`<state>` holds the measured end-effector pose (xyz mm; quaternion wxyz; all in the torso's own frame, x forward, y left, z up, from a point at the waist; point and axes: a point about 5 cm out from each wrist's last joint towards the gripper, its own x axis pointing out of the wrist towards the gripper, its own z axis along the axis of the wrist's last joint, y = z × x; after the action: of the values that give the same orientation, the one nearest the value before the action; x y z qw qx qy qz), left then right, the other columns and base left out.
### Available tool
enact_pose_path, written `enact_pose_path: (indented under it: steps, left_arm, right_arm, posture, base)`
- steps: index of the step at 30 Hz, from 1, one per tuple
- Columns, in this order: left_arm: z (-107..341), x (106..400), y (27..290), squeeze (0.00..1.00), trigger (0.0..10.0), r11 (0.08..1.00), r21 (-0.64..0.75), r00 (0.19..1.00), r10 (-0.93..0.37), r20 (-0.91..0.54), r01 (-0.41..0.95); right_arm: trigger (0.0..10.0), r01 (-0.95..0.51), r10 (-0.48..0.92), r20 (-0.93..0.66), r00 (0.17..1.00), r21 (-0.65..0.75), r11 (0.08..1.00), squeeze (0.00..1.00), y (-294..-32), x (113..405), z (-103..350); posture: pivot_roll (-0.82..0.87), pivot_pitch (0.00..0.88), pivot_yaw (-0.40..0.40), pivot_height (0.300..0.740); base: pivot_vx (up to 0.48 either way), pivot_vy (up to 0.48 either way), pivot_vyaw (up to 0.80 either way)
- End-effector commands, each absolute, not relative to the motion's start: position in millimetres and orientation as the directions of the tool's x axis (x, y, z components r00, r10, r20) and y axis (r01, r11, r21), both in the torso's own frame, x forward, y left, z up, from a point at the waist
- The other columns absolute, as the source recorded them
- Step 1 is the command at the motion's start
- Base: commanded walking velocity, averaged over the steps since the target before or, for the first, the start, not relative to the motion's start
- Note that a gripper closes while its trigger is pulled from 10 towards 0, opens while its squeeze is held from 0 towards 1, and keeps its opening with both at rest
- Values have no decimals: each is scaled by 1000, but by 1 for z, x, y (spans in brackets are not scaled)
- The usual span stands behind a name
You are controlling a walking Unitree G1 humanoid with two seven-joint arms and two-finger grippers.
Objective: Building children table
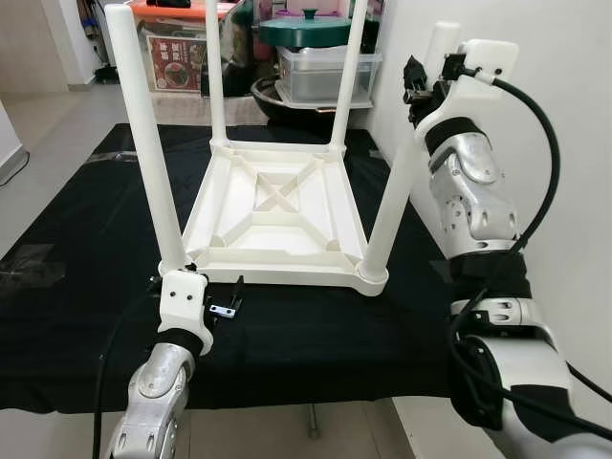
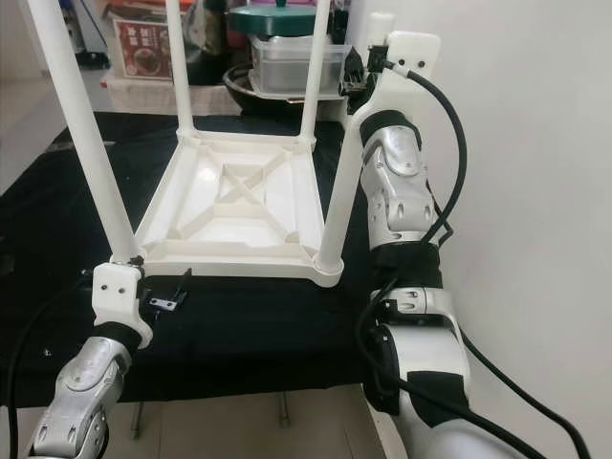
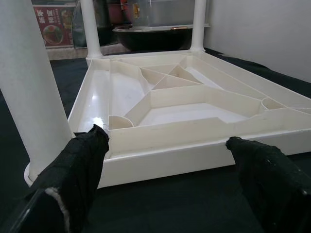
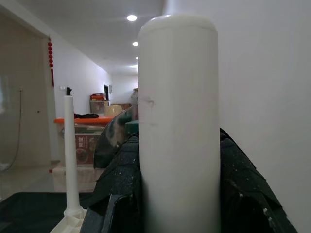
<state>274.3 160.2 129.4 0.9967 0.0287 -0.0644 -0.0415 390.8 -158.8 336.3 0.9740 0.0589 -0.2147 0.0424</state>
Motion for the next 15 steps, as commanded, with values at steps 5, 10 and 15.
enact_pose_path:
  steps: [5,10,15]
  left_arm:
    - [122,273,159,0,10000,994,70,991,-92,99,85]
    - [122,272,160,0,10000,994,71,991,-91,97,85]
    - [122,271,161,0,10000,994,73,991,-89,96,82]
  right_arm:
    - [0,-127,57,166,984,445,887,0,-165,404,308]
    - [0,123,-1,-156,988,776,618,0,-159,408,242]
    - [0,265,41,-332,942,817,513,0,-136,400,191]
  posture:
    - [102,0,-83,740]
    - [115,0,-87,740]
    - [116,0,-84,740]
  base:
    - [0,0,0]
    - [0,0,0]
    - [0,0,0]
